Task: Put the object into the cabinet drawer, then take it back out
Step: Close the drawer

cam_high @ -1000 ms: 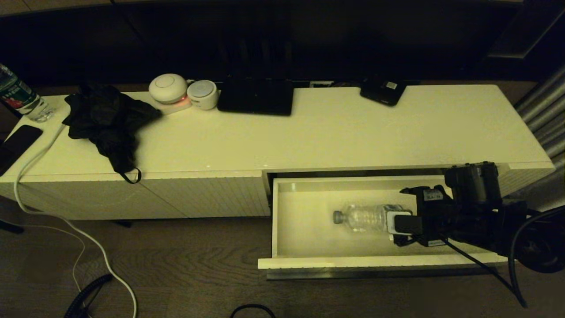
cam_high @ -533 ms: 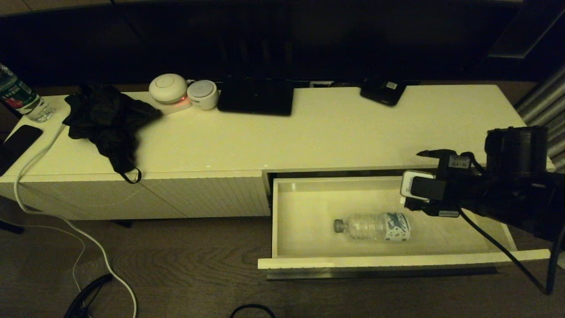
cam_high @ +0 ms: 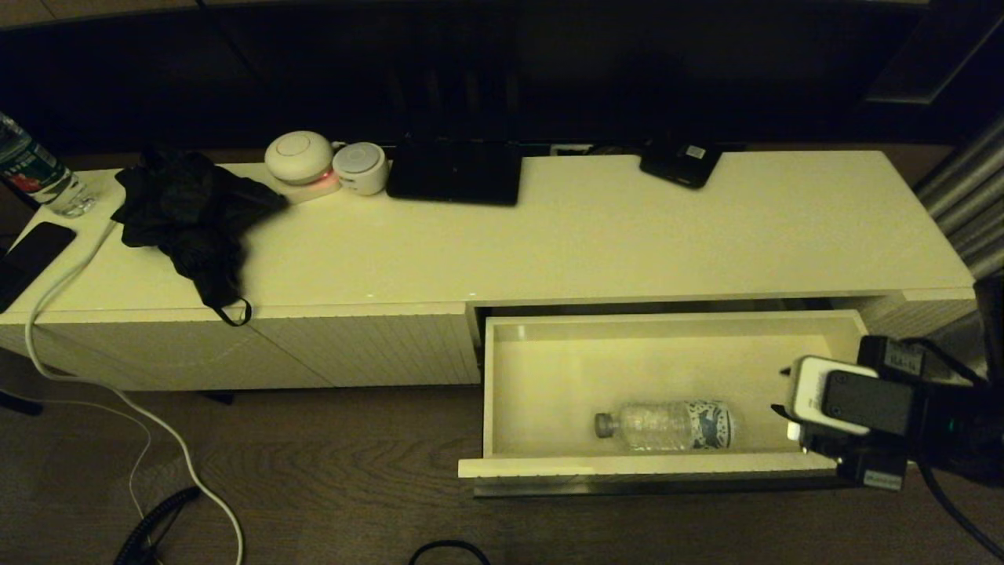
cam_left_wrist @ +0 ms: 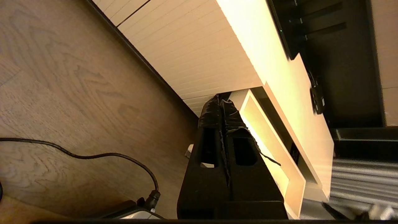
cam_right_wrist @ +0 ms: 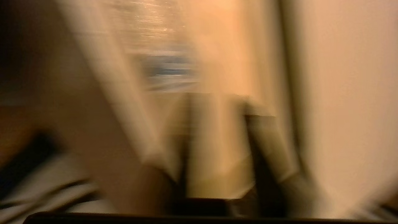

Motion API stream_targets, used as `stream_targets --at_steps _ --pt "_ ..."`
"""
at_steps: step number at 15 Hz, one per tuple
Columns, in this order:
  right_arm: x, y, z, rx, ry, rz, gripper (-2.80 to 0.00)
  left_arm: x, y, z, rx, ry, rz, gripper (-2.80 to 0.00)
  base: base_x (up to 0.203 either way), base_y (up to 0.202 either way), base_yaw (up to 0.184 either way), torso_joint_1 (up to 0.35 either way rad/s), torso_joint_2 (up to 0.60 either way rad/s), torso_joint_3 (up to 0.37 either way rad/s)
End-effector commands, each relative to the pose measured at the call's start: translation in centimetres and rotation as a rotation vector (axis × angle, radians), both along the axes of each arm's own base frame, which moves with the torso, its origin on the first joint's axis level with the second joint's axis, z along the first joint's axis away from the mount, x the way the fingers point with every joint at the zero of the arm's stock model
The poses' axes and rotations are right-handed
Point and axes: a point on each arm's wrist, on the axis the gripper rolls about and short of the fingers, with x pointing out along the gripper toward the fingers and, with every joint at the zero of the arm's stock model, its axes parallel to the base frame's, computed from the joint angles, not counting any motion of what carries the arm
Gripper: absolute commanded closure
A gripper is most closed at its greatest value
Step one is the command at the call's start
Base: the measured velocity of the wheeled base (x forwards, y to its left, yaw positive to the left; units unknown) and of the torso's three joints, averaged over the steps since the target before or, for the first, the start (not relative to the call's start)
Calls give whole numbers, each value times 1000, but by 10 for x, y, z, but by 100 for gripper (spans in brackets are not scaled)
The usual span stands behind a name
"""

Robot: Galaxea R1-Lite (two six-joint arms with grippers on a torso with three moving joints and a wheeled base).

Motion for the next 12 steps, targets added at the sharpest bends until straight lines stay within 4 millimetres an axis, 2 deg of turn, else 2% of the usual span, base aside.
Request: stream_targets --at_steps 1,7,12 --pt "-29 2 -15 64 76 67 0 0 0 0 -6 -2 0 0 0 0 0 0 0 0" --pt "-27 9 -69 22 332 106 0 0 0 0 -6 -2 0 0 0 0 0 0 0 0" --pt "-16 12 -88 -19 409 87 0 0 0 0 -6 -2 0 0 0 0 0 0 0 0"
